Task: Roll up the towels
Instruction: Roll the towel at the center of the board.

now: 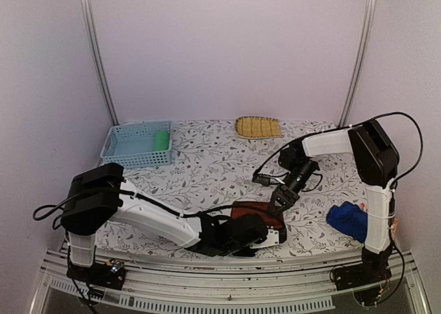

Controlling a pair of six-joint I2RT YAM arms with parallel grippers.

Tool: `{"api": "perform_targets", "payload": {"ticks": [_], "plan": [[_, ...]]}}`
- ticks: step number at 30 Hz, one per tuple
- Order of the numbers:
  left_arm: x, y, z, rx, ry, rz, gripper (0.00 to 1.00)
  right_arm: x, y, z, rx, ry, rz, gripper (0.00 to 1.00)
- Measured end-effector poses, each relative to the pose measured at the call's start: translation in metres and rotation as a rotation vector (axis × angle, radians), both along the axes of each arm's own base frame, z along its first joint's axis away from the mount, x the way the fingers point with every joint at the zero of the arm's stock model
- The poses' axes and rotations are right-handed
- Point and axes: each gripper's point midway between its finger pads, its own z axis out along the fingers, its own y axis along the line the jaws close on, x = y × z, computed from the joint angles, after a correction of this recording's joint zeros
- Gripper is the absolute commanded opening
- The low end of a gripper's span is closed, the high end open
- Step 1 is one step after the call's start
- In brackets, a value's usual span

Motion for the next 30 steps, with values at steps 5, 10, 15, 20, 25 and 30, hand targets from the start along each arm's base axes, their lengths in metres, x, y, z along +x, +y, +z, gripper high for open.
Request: {"api": "perform_targets", "payload": {"ticks": [5, 10, 15, 20, 25, 30], "plan": [[-0.001, 0.002, 0.001, -0.006, 0.022, 0.018, 0.00, 0.018, -0.011, -0.017, -0.078, -0.069, -0.047, 0.16], [-0.002, 0.001, 0.002, -0.002, 0.058, 0.034, 0.00, 0.019, -0.018, -0.049, -0.191, -0.064, -0.073, 0.15], [-0.009, -0.001, 0.004, 0.013, 0.129, 0.028, 0.01, 0.022, -0.015, -0.051, -0.244, -0.060, -0.097, 0.13], [-0.018, 0.000, 0.004, 0.006, 0.233, 0.005, 0.00, 0.027, -0.008, -0.051, -0.262, -0.057, -0.107, 0.13], [-0.016, 0.000, 0.004, -0.021, 0.336, 0.030, 0.00, 0.029, -0.005, -0.049, -0.260, -0.060, -0.110, 0.18], [-0.011, -0.001, 0.006, -0.055, 0.466, 0.058, 0.00, 0.044, -0.001, -0.033, -0.219, -0.110, -0.115, 0.30]]}}
